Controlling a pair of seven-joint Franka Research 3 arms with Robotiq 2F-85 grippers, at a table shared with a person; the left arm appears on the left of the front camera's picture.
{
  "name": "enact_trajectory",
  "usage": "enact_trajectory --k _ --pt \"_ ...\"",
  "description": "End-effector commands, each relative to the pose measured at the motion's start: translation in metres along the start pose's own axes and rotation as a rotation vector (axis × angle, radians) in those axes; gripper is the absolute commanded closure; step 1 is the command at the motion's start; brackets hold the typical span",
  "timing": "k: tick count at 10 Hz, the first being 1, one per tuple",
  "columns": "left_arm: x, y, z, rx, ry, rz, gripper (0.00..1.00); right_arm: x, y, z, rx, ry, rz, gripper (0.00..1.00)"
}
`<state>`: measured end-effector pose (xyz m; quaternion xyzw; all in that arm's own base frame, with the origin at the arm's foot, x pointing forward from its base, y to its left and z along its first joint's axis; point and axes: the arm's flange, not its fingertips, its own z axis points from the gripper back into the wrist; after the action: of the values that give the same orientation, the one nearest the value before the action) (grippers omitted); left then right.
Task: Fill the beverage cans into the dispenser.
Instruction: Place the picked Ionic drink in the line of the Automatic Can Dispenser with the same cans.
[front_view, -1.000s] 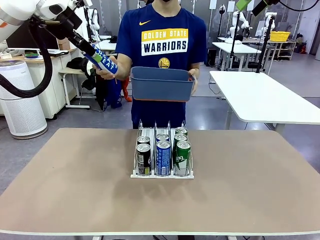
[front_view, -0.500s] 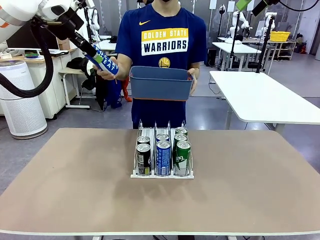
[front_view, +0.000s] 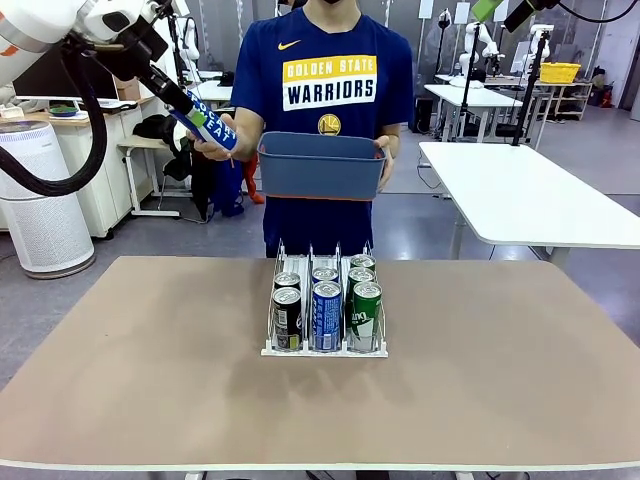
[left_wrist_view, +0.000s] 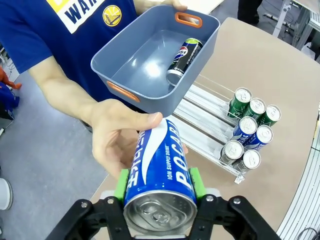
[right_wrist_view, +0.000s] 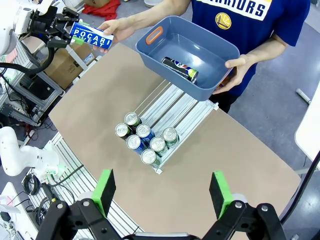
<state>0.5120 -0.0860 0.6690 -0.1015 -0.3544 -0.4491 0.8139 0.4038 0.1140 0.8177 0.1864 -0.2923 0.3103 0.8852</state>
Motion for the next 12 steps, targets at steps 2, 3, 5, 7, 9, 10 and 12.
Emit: enact_trajectory --k 2,3,5,7,9,10,12 --pt "-0.0005 0.0008 0.0032 0.000 -0.007 -0.001 0.85 -0.0003 0.0001 0.0000 0.000 0.000 0.000 0.00" --pt "-0.0005 0.0008 0.0032 0.000 -0.007 -0.001 0.85 -0.0003 0.0001 0.0000 0.000 0.000 0.000 0.00" --pt "-0.0005 0.0008 0.0032 0.000 -0.007 -0.001 0.85 -0.0003 0.0001 0.0000 0.000 0.000 0.000 0.00" --pt "-0.0005 0.0008 0.0032 0.000 -0.007 -0.001 0.85 -0.0003 0.0001 0.0000 0.000 0.000 0.000 0.00" --pt "-0.0005 0.0008 0.0032 0.000 -0.007 -0.001 0.85 -0.0003 0.0001 0.0000 0.000 0.000 0.000 0.00" --pt "-0.0005 0.0008 0.0032 0.000 -0.007 -0.001 0.85 -0.0003 0.0001 0.0000 0.000 0.000 0.000 0.00" --pt "-0.0005 0.0008 0.0032 0.000 -0.007 -0.001 0.85 -0.0003 0.0001 0.0000 0.000 0.000 0.000 0.00"
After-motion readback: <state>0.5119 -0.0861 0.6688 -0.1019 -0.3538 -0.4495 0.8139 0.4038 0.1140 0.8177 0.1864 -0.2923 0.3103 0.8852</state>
